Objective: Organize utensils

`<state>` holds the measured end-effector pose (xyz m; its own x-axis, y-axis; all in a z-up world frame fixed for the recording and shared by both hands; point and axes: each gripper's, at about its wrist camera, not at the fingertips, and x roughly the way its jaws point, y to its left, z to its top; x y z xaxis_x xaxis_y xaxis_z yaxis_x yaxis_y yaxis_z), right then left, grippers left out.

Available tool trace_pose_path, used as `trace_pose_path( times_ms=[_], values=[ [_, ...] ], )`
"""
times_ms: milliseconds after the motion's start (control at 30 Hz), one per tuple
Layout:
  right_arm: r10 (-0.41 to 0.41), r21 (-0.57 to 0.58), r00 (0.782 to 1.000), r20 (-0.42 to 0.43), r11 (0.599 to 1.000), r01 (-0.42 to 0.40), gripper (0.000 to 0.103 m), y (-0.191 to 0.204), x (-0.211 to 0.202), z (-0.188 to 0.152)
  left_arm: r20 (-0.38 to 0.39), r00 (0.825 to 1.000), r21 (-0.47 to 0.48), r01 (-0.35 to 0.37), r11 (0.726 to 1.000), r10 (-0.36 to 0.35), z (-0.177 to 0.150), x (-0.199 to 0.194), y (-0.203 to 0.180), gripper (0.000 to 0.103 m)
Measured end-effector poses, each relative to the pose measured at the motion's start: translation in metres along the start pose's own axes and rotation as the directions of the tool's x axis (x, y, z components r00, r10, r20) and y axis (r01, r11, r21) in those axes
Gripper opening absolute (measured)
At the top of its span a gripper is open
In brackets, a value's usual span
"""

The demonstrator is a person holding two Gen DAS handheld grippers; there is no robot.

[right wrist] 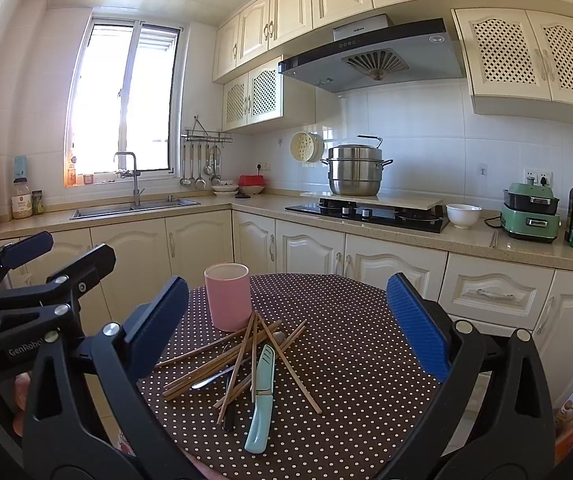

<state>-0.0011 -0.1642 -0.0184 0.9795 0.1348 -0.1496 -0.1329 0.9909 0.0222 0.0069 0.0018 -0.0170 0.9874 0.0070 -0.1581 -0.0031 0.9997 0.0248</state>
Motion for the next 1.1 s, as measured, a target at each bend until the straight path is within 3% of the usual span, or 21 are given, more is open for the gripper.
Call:
trace_pose_path(
  times_ms=[1100],
  values=[
    [0.016,0.016,0.997,-0.069,1.0,-0.015,0.097,-0.002,0.032,-0.007,-0.07,0.997,0.013,-0.009,1.0,0.01,-0.004,0.034,0.004,0.094]
  ],
)
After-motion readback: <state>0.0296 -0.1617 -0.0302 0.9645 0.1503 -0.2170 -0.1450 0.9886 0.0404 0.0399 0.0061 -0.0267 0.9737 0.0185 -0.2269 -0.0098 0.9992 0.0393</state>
